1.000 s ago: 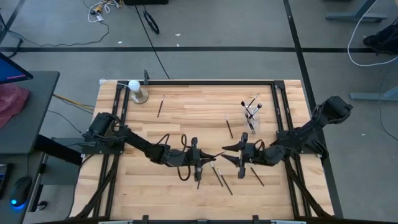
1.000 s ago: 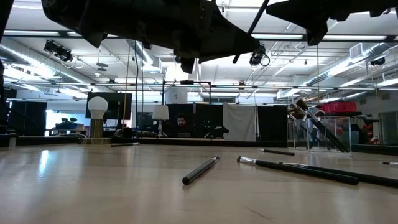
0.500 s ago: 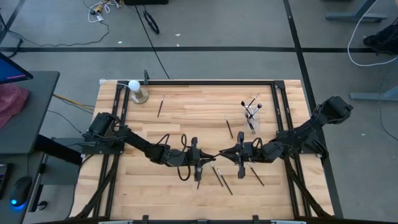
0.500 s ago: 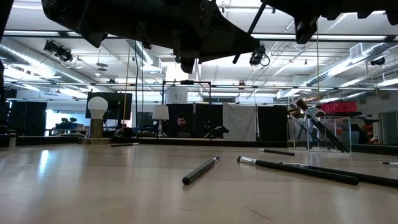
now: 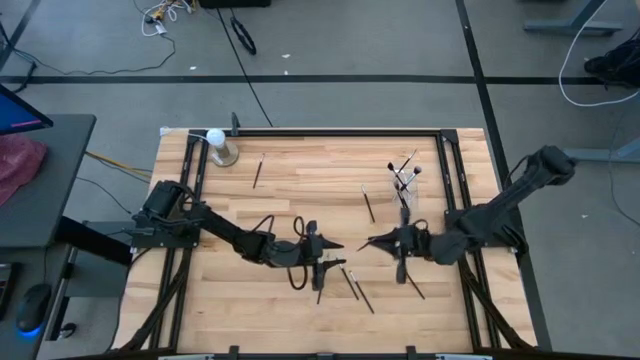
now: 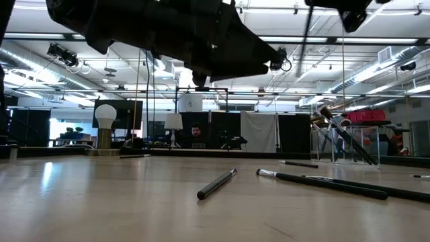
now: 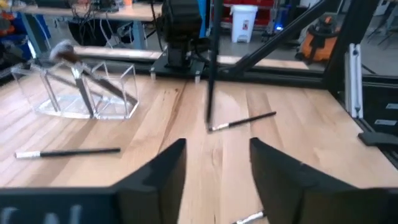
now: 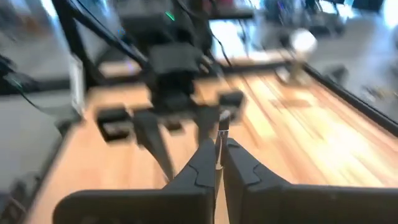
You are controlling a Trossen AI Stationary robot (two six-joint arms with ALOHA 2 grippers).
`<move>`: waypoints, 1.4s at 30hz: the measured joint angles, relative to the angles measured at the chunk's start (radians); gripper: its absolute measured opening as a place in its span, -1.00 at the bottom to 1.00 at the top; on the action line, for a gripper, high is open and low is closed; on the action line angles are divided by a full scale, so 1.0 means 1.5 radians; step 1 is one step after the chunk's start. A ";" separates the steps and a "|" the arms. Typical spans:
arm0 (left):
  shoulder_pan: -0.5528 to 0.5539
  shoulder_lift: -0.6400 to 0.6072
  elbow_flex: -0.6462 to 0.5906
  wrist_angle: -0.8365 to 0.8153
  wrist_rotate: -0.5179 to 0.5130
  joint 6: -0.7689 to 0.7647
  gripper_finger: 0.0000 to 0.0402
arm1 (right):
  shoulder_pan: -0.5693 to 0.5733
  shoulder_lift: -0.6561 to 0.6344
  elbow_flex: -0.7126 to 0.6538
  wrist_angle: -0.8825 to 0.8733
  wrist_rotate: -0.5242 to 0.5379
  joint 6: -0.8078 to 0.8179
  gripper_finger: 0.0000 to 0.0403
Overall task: Sort items
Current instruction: Put the silver eyeshadow brush into the transparent organizer
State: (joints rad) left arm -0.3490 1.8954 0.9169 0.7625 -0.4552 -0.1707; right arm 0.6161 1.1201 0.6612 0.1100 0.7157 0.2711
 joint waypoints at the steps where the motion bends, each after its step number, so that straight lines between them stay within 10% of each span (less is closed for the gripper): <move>1: 0.001 0.000 0.000 -0.003 0.001 -0.002 -0.04 | 0.002 -0.015 0.032 -0.099 0.010 0.033 -0.98; 8: 0.004 0.000 0.000 -0.014 0.000 -0.019 0.13 | -0.015 -0.041 0.232 -0.673 0.038 0.257 -0.98; 17: 0.004 0.000 0.000 -0.022 0.000 -0.019 0.10 | -0.131 -0.079 0.269 -0.907 0.074 0.327 -0.98; 26: 0.004 0.002 0.000 -0.025 0.000 -0.018 0.10 | -0.273 -0.133 0.232 -0.836 0.098 0.212 -0.98; 42: 0.004 0.002 0.000 -0.028 0.000 -0.018 0.10 | -0.572 -0.160 0.014 -0.488 -0.202 -0.045 -0.98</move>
State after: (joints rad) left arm -0.3431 1.8984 0.9165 0.7200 -0.4549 -0.1970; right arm -0.2424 0.8795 0.6819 -0.6225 0.4120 0.2032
